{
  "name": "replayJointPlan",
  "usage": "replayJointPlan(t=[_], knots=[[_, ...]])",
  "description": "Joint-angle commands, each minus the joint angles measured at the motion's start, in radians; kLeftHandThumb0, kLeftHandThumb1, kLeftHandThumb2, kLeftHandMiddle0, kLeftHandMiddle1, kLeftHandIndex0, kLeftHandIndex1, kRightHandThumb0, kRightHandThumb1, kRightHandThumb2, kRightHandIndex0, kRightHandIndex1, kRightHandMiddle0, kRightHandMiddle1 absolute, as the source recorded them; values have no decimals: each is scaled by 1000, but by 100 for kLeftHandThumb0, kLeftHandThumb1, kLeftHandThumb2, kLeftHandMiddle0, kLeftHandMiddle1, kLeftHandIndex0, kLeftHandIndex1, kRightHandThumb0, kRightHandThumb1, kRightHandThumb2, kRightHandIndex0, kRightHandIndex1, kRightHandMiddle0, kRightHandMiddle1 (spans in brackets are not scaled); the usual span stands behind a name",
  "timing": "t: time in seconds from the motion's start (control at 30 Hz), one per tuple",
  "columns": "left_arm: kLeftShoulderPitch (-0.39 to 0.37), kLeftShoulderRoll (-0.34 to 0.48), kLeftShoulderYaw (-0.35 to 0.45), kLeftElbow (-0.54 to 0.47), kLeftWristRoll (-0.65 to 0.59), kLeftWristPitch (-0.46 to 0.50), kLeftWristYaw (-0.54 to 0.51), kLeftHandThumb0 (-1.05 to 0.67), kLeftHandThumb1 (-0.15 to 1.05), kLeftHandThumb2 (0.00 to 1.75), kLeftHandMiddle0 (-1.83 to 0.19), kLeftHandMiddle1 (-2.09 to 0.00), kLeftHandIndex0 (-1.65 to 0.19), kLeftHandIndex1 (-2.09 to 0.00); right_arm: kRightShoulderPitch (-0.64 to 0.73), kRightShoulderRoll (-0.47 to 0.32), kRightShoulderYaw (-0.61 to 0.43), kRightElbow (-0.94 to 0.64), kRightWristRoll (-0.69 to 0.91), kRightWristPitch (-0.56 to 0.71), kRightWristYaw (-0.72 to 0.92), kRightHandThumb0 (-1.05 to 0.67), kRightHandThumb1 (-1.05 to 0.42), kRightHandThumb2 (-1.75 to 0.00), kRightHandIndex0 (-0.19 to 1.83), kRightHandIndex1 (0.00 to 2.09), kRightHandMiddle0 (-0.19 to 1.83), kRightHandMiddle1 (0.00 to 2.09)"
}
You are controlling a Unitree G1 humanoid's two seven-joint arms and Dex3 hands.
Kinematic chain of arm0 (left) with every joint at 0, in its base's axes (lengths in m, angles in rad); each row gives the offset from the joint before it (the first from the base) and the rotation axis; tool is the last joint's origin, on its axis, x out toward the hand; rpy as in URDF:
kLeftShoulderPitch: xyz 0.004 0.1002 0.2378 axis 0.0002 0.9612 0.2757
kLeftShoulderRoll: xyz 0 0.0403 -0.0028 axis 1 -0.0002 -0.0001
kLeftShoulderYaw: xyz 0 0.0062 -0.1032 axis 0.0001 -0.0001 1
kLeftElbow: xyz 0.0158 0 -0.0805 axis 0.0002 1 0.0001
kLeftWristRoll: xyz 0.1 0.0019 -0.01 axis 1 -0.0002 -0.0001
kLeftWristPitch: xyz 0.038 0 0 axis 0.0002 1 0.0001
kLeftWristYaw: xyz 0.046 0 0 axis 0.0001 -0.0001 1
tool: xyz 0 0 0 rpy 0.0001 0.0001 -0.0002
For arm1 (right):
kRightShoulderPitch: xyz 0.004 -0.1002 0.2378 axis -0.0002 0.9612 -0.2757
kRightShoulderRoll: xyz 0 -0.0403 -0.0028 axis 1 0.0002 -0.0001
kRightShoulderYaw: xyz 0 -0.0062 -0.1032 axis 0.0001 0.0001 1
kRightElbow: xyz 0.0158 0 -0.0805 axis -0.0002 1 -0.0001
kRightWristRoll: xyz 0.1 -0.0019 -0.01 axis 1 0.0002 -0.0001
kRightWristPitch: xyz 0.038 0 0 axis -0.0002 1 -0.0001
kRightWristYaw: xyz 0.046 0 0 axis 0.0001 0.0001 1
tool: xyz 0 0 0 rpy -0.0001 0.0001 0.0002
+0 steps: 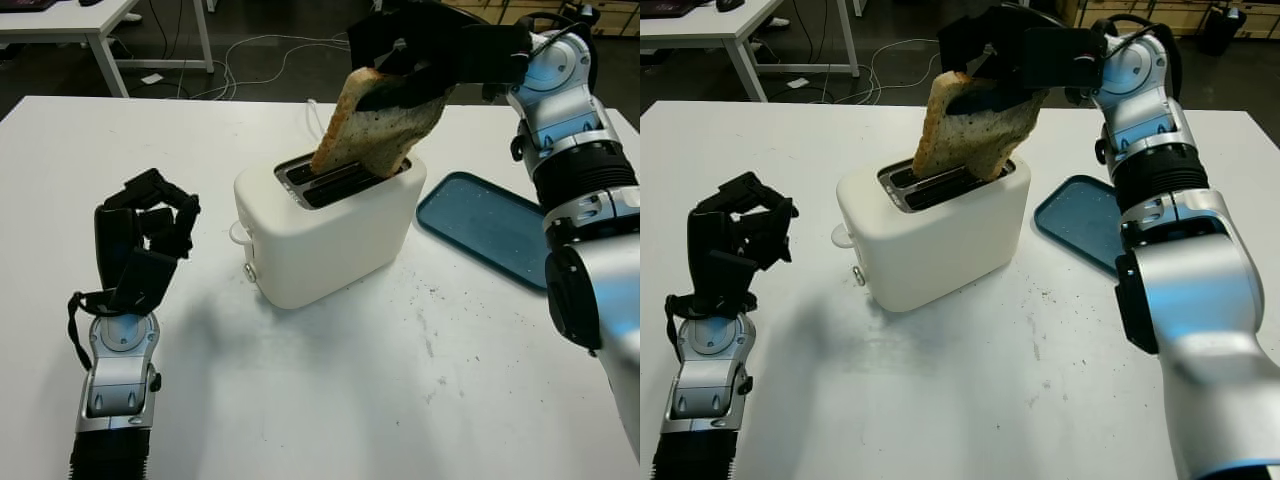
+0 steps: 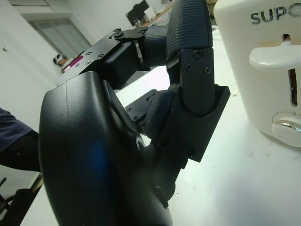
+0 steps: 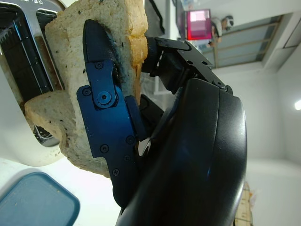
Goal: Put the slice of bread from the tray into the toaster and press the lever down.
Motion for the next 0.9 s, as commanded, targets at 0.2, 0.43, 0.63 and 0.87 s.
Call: replayJointPlan(t=[0.2, 0.43, 0.63, 0.87], knots=[[-1, 1, -5, -13, 11, 6, 3, -82, 83, 52, -136, -154, -112, -156, -8, 9, -2, -7, 7, 4, 14, -50, -92, -36, 111, 175, 89, 175], [0, -5, -7, -22, 17, 19, 11, -82, 83, 52, -136, -153, -112, -157, -29, 27, -18, -51, 22, 34, 15, -49, -92, -34, 112, 175, 91, 175], [1, -6, -9, -22, 15, 19, 12, -82, 82, 53, -137, -154, -113, -157, -53, 52, -52, -91, 46, 40, -25, -52, -92, -35, 112, 175, 93, 175], [0, -5, -10, -9, 10, -2, 15, -82, 81, 55, -138, -154, -113, -159, -122, 81, -115, -64, 110, 98, -46, -56, -92, -30, 116, 175, 93, 175]])
